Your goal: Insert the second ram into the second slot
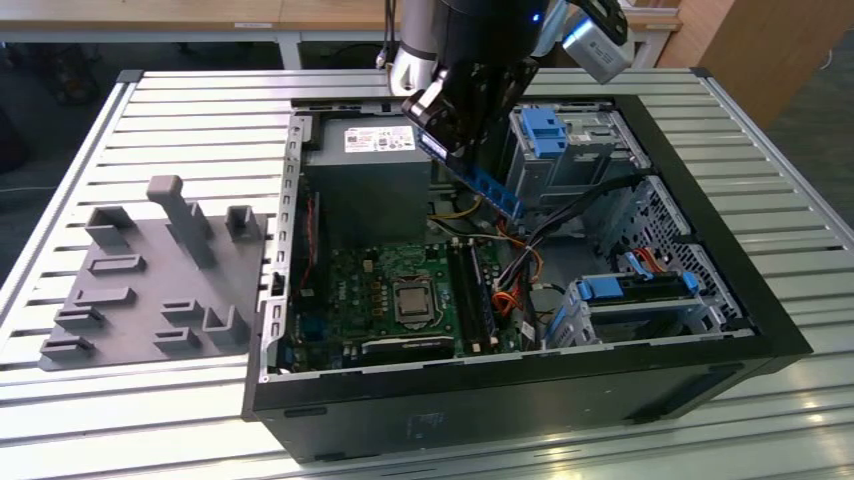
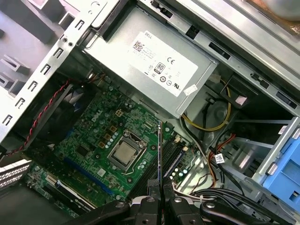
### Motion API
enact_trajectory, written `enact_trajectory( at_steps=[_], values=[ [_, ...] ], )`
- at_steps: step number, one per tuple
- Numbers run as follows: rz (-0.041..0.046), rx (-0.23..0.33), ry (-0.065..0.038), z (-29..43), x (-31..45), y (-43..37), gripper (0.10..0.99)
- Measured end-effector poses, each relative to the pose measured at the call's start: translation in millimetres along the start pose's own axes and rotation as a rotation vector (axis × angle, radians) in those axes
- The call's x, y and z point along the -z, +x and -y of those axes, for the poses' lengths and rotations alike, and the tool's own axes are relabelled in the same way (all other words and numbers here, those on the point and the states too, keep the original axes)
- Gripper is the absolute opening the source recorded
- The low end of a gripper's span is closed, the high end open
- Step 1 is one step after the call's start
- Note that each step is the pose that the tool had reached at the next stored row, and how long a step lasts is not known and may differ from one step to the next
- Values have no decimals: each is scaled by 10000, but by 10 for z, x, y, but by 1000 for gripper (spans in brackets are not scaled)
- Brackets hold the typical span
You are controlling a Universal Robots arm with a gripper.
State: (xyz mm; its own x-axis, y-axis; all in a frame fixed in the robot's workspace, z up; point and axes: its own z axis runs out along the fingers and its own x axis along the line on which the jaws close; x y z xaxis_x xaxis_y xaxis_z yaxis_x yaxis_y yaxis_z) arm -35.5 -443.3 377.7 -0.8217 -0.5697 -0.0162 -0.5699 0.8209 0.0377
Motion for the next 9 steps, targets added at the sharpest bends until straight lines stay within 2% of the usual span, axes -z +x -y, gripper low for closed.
enact_trajectory(
  at_steps=[9],
  values=[
    [6,-162,2,0,0,0,137]
  ],
)
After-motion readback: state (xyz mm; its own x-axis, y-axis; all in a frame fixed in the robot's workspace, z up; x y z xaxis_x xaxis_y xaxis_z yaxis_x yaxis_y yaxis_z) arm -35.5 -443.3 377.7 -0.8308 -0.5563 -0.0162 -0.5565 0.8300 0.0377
